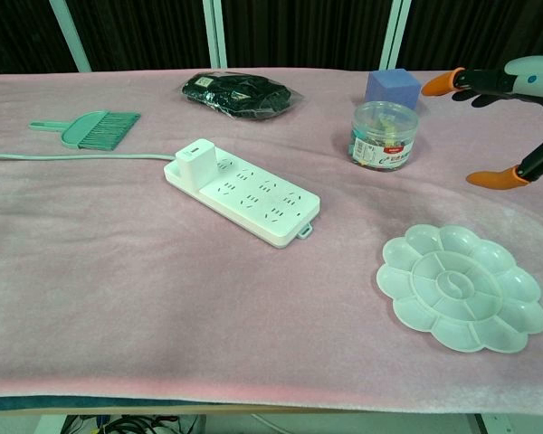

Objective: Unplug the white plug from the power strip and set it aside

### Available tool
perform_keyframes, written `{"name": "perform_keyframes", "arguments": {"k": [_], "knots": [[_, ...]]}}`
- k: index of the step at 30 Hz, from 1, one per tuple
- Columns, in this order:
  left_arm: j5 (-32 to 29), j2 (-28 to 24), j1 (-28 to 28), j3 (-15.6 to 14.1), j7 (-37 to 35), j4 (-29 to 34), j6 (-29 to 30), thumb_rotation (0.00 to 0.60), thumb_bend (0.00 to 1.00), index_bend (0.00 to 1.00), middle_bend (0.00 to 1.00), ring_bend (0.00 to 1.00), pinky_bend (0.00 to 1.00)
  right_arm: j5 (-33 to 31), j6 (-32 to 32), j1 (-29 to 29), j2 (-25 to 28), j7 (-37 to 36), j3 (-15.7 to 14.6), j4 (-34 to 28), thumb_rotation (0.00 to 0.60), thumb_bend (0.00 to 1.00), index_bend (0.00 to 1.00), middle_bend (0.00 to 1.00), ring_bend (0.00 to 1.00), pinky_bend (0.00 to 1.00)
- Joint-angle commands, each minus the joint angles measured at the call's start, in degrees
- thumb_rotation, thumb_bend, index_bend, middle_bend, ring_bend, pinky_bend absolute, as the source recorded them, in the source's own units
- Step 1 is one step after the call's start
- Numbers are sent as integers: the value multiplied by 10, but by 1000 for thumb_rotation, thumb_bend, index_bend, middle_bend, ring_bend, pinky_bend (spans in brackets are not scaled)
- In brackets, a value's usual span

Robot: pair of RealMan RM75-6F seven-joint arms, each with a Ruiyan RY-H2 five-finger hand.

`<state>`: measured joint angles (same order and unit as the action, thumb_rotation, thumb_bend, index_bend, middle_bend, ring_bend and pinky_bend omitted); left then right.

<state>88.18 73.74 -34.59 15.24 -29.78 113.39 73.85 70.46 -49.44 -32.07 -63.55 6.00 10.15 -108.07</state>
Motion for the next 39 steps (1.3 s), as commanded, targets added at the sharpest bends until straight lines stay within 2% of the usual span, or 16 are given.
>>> {"name": "perform_keyframes", "arguments": {"k": [1,10,26,31,34,36,39], "knots": [[-3,1,-1,0,6,6,0,600,95,188,116,0,19,4,-1,-2,3,1,-3,-1,600,229,28,21,24,61],[-10,-9,-3,-13,36,5,-21,600,95,184,125,0,19,7,-9,-5,4,19,-14,-4,600,228,28,21,25,61],[-23,-8,-9,-9,46,-27,-28,600,94,186,122,0,19,-13,-29,-16,-12,45,-13,-2,600,228,25,23,25,60],[-17,-4,-12,-13,80,-51,-30,600,142,179,152,0,24,-12,-41,-18,-15,59,-12,-2,600,230,26,23,25,61],[-1,-22,-10,-24,120,-65,-34,600,168,178,204,0,27,-11,-47,-15,-12,65,-15,-7,600,237,27,23,25,61],[14,-41,-6,-36,159,-79,-36,600,168,183,195,0,27,-9,-50,-13,-8,72,-21,-8,600,251,26,23,25,61],[25,-73,6,-53,209,-90,-39,600,168,190,178,0,27,2,-62,-6,-5,89,-30,-6,600,345,26,23,24,61]]}}
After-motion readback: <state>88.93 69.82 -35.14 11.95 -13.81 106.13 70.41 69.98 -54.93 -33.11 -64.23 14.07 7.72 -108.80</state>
